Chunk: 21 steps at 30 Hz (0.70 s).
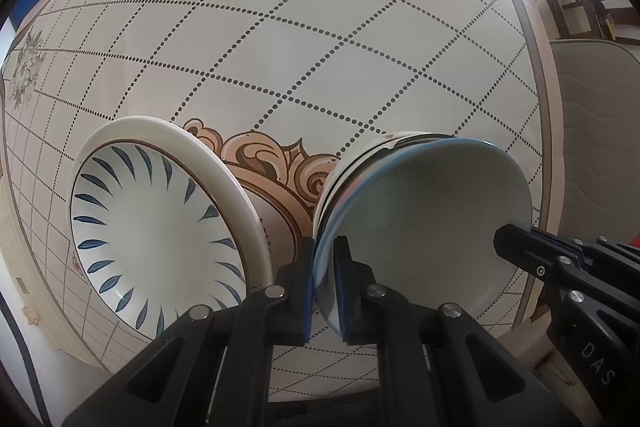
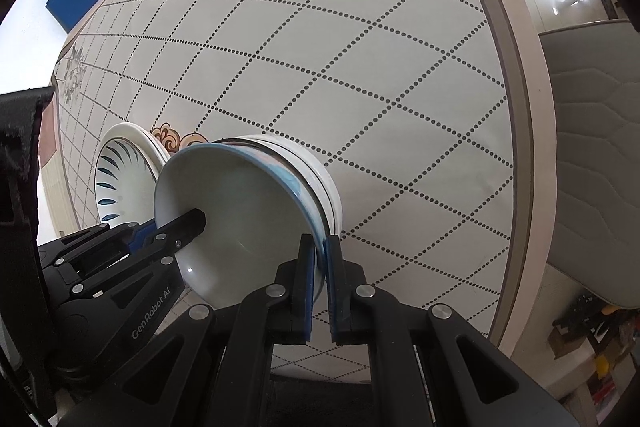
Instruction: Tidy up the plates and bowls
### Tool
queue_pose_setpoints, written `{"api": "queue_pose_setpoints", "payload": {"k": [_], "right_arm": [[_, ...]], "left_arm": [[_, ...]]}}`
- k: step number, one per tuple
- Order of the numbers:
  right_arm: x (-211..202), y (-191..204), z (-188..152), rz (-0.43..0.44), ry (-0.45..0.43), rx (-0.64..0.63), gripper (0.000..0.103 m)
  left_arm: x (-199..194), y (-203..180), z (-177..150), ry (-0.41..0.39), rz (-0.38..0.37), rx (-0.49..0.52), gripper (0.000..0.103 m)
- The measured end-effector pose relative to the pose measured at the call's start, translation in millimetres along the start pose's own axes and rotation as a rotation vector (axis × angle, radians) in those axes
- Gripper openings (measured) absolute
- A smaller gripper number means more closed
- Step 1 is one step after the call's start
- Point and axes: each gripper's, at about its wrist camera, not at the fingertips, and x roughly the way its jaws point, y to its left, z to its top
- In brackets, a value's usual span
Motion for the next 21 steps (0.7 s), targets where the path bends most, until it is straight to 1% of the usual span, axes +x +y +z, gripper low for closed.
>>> {"api": "queue_pose_setpoints", "payload": {"k": [5, 10, 16, 21], "right_arm": [[1, -4, 0, 0.018, 0.009, 0.027, 0.008], [-2, -3, -2, 0.017, 0.009, 0.028, 0.008], [-16, 3, -10, -0.02, -0.038, -0.014, 0.008], [-32, 5, -25, -0.054, -0.093, -0.046, 0.008]], "left_arm": [[-3, 5, -2, 0.0, -0.004, -0.02, 0.009], [-8, 11, -6, -0.013, 0.002, -0.028, 0.014], [-29, 7, -19, -0.08, 0.037, -0.004, 0.016], [-45, 9, -40, -0.149, 0.069, 0.012, 0.016]]}}
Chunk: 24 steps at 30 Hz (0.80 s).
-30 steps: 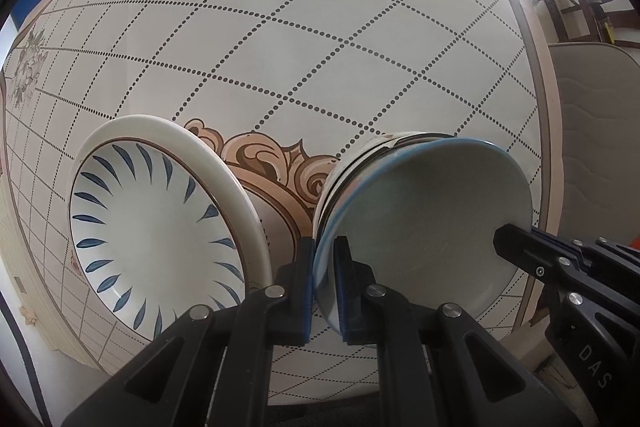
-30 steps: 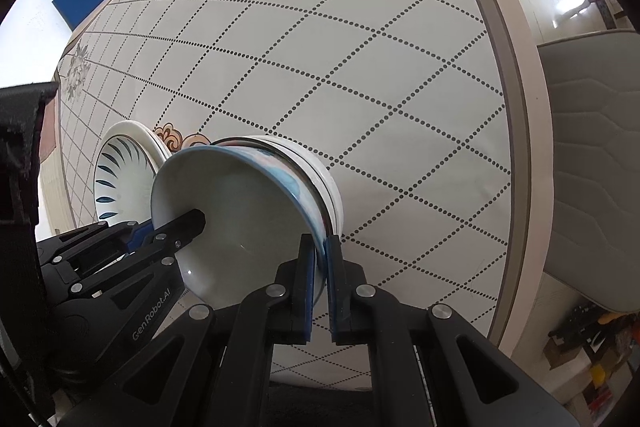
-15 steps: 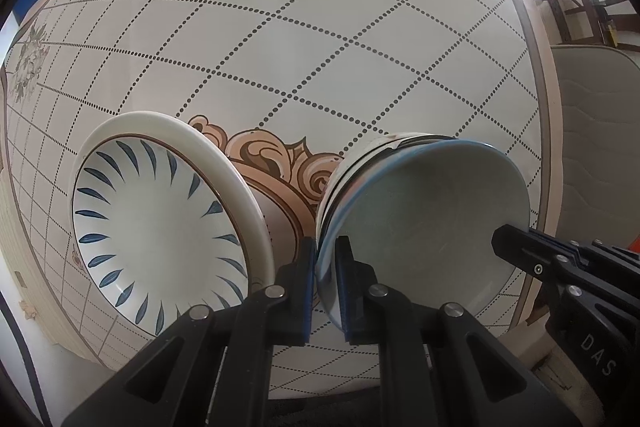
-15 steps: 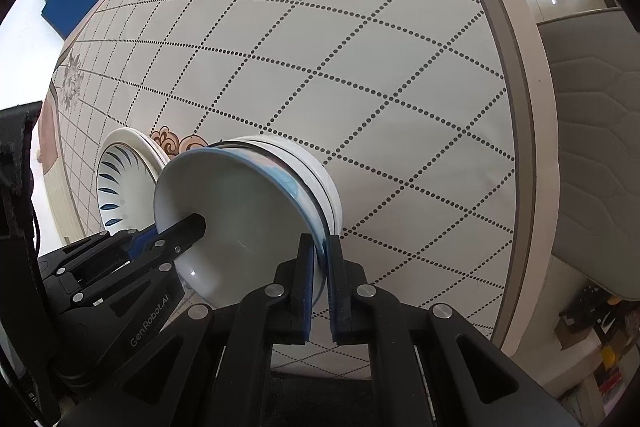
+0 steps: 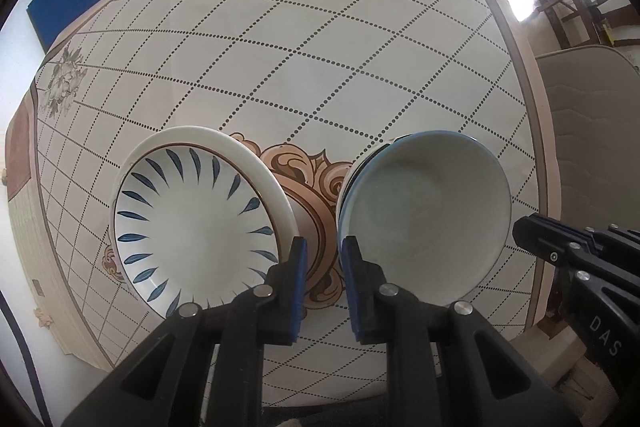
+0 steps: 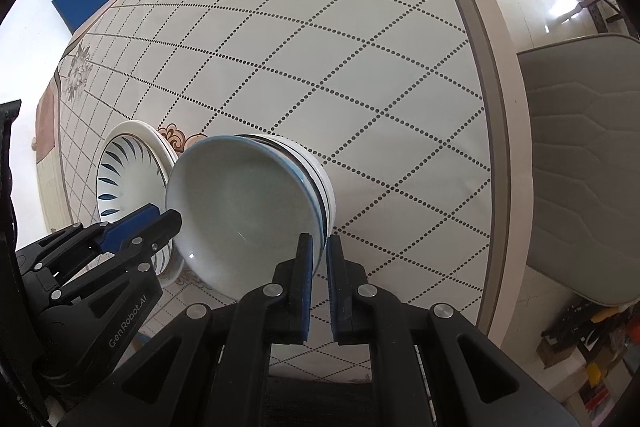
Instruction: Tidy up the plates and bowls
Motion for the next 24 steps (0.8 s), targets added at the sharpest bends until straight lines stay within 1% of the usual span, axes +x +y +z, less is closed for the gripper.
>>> {"api": "queue_pose_setpoints", "payload": {"k": [4, 6, 8, 9, 10, 11, 12, 13, 14, 15, 21, 24], "right_arm": [[-16, 0, -13, -0.005, -0.036, -0.019, 0.008], [-24, 1, -19, -0.017, -0.062, -0.03, 0.008], [-33, 3, -26, -0.027, -0.087, -0.044, 0.01], [-38, 3, -30, -0.032, -0.101, -0.048, 0.016], [-43, 4, -34, -0.034, -0.113, -0.049, 0.031], [-48, 4, -38, -0.027, -0.123, -0.05, 0.043], [-52, 5, -43, -0.014, -0.134, -0.055, 0.068], [-58, 5, -47, -0.004, -0.146, -0.063, 0.083], [-62, 6, -52, -0.008, -0.161, -0.071, 0.085], [-67, 7, -56, -0.023, -0.177, -0.079, 0.085], [-94, 13, -84, -0.108, -0.271, -0.098, 0.086], [-109, 16, -96, -0.115, -0.306, -0.101, 0.088]], "left_arm": [[-17, 4, -11, -0.044, -0.001, -0.002, 0.017], [-27, 4, -16, -0.069, -0.007, -0.005, 0.023], [-38, 4, -23, -0.101, 0.0, -0.009, 0.026], [-42, 2, -23, -0.115, -0.005, -0.012, 0.027], [-48, 4, -27, -0.131, -0.017, -0.021, 0.027], [-52, 6, -28, -0.147, -0.022, -0.032, 0.03], [-57, 7, -31, -0.166, -0.024, -0.033, 0.044], [-63, 8, -34, -0.188, -0.018, -0.035, 0.056], [-68, 9, -37, -0.209, -0.009, -0.042, 0.082], [-74, 9, -40, -0.228, -0.006, -0.049, 0.089], [-105, 15, -60, -0.323, 0.016, -0.073, 0.09], [-118, 17, -71, -0.351, 0.019, -0.08, 0.09]]}}
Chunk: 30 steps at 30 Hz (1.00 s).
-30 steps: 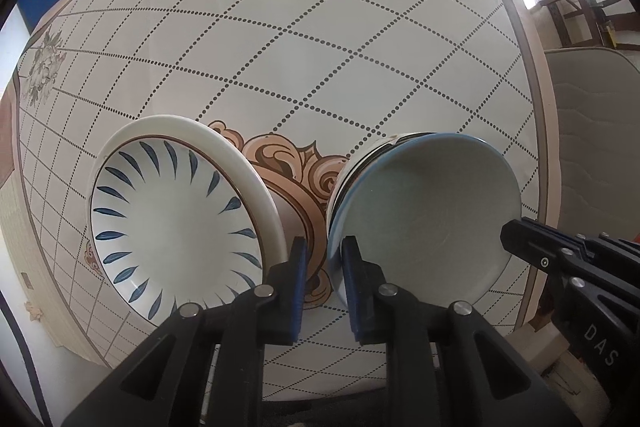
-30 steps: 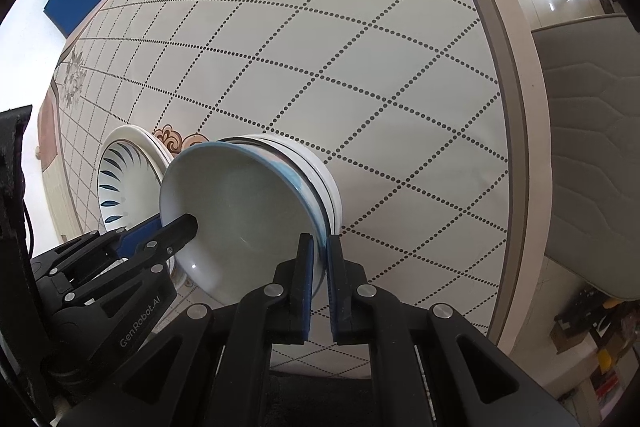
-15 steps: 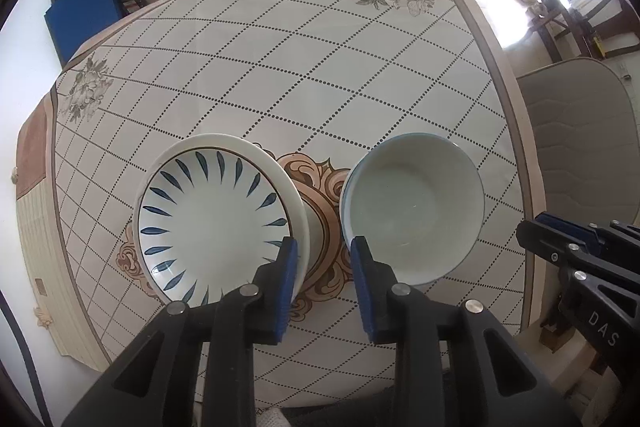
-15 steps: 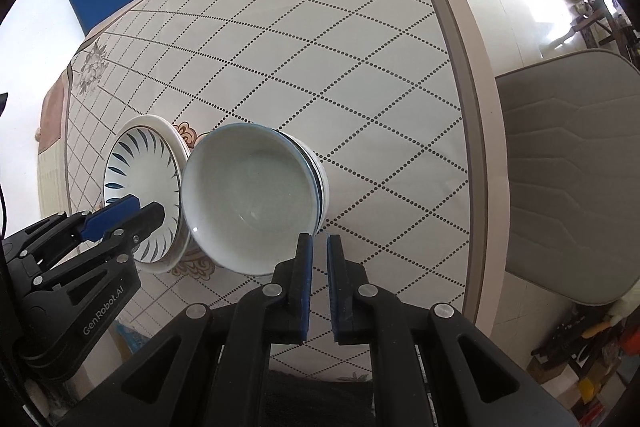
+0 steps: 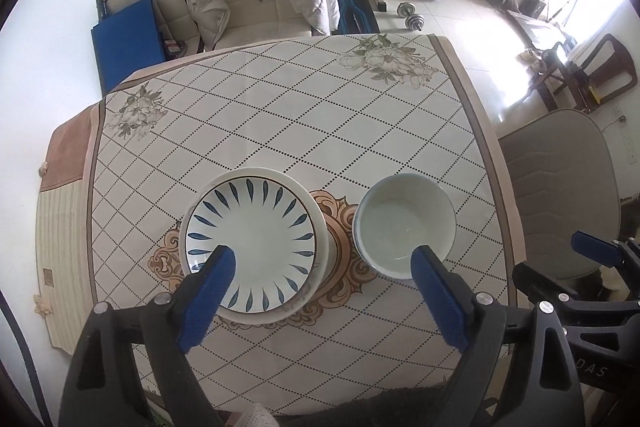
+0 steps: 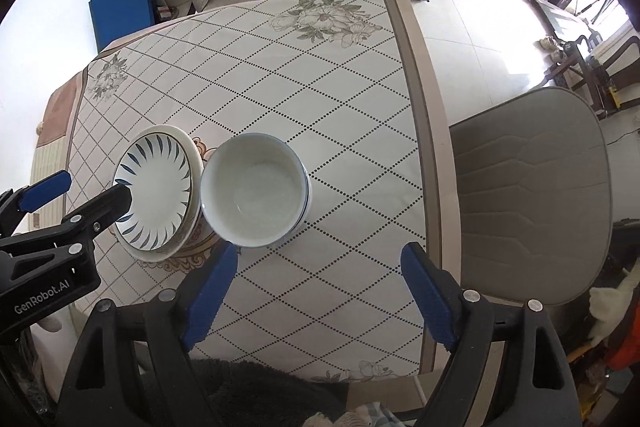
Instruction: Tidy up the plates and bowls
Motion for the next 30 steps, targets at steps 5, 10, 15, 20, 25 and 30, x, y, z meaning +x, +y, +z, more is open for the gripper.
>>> {"api": "queue_pose_setpoints", "payload": {"k": [5, 10, 15, 20, 25, 30], "right_arm": [[-29, 4, -11, -0.003, -0.064, 0.006, 0.094], [-56, 10, -26, -0.042, -0.125, 0.015, 0.094], [-76, 15, -40, -0.074, -0.157, 0.015, 0.094], [-91, 14, -46, -0.067, -0.174, 0.022, 0.094], [-97, 13, -48, -0.057, -0.181, 0.017, 0.094], [-93, 8, -44, -0.01, -0.183, 0.02, 0.095]], "left_arm": [[-25, -1, -12, -0.036, 0.018, 0.003, 0.091], [-44, -4, -24, -0.062, 0.024, -0.009, 0.091], [-56, -6, -35, -0.081, 0.028, -0.035, 0.091], [-63, -5, -41, -0.092, 0.034, -0.057, 0.091], [-68, -8, -42, -0.103, 0.042, -0.052, 0.091], [-64, -13, -38, -0.142, 0.107, -0.025, 0.091]]}}
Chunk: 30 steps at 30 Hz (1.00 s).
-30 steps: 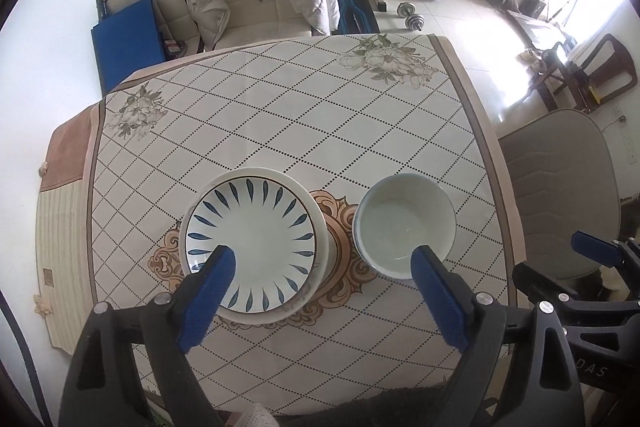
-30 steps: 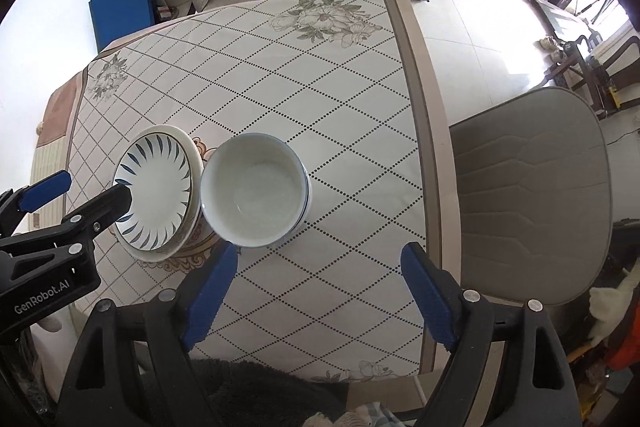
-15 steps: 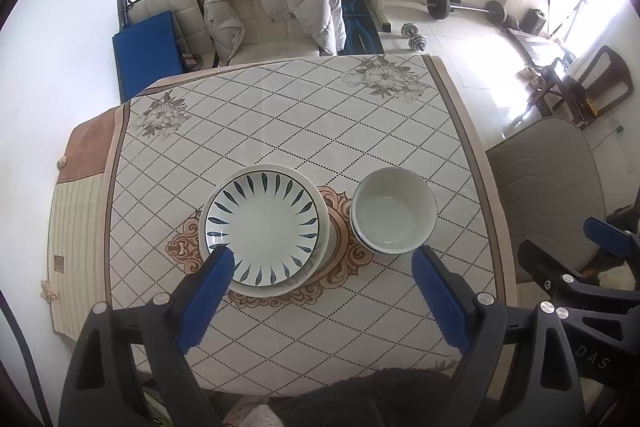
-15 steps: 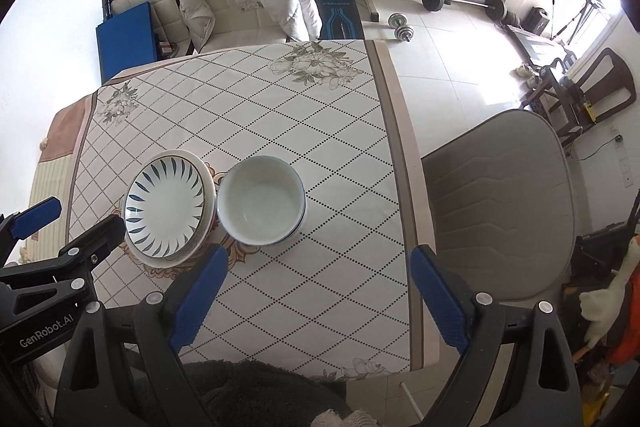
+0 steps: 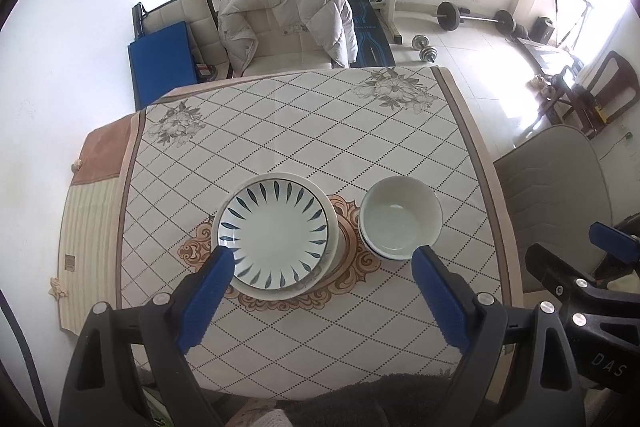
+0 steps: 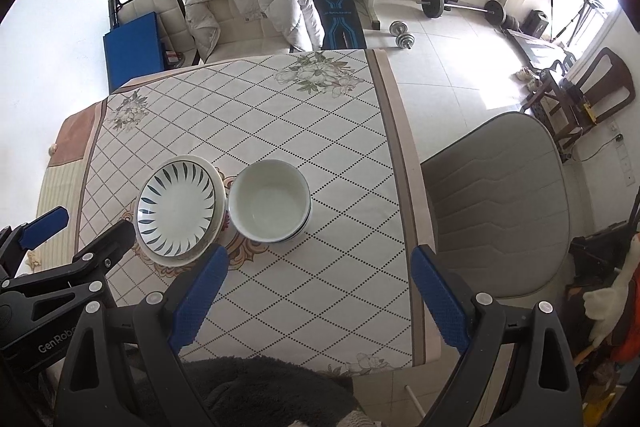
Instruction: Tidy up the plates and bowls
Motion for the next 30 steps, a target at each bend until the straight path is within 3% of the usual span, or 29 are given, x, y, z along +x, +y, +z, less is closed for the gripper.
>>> {"api": "queue_pose_setpoints", "payload": {"k": [4, 8, 12, 16, 22, 27, 30], "right_arm": [[12, -4, 3, 0.027, -0.061, -0.041, 0.095], [49, -19, 12, 0.044, -0.021, -0.006, 0.095], [110, -39, 20, 0.092, 0.093, 0.086, 0.094], [178, -55, 19, 0.24, 0.209, 0.221, 0.094], [247, -57, 9, 0.358, 0.318, 0.345, 0.094], [283, -53, 3, 0.382, 0.383, 0.368, 0.094], [297, -49, 0, 0.372, 0.402, 0.348, 0.094]], "left_arm": [[11, -10, 13, -0.073, 0.09, 0.086, 0.091], [44, -12, 41, -0.06, 0.064, 0.129, 0.091], [103, -25, 74, 0.08, -0.037, 0.243, 0.091], [167, -49, 95, 0.233, -0.086, 0.395, 0.091], [239, -78, 100, 0.417, -0.175, 0.539, 0.083], [266, -94, 96, 0.486, -0.295, 0.593, 0.083], [271, -103, 86, 0.516, -0.301, 0.651, 0.083]]}}
